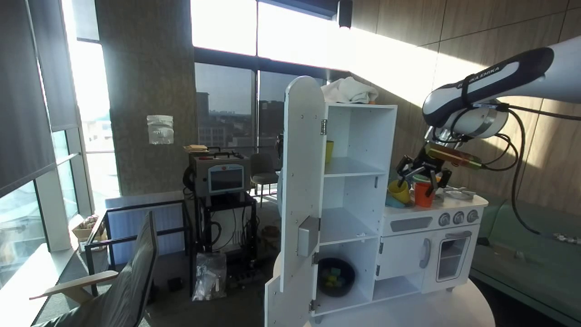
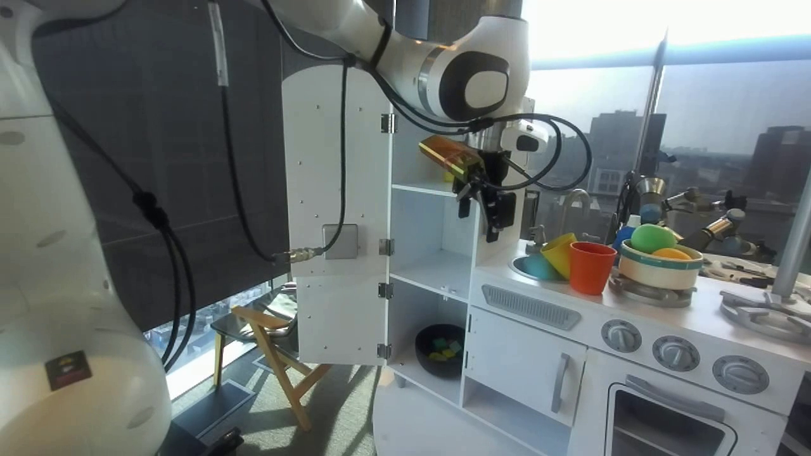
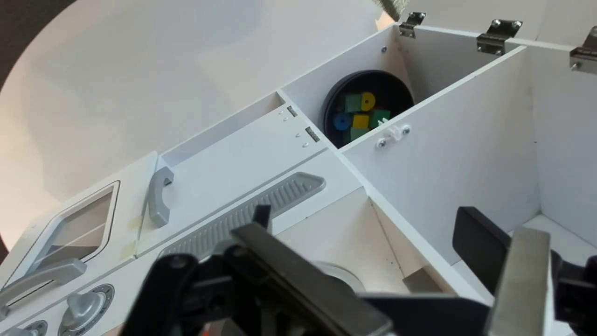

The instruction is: Put the orange cup on the top shelf of the upper cabinet.

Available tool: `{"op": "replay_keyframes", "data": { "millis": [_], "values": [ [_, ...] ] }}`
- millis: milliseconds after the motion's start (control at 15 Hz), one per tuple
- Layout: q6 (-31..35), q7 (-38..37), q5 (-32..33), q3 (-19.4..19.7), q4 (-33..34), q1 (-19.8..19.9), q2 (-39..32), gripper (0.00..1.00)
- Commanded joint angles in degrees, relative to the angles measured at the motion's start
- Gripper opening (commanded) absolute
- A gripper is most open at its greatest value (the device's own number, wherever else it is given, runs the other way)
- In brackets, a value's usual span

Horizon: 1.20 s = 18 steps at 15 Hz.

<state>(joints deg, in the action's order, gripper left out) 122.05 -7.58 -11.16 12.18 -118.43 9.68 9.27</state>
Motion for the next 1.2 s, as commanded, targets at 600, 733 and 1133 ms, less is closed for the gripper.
{"op": "replay_keyframes", "data": {
  "millis": [600, 733, 1133],
  "values": [
    [-1.05, -2.64, -4.84, 2.53, 27.71, 6.55, -22.01, 1.0],
    [-0.34, -1.39, -4.1, 2.05, 23.65, 6.49, -19.56, 1.0],
    [0.43, -2.56, -4.11, 2.05, 26.01, 6.45, -21.33, 1.0]
  ]
}}
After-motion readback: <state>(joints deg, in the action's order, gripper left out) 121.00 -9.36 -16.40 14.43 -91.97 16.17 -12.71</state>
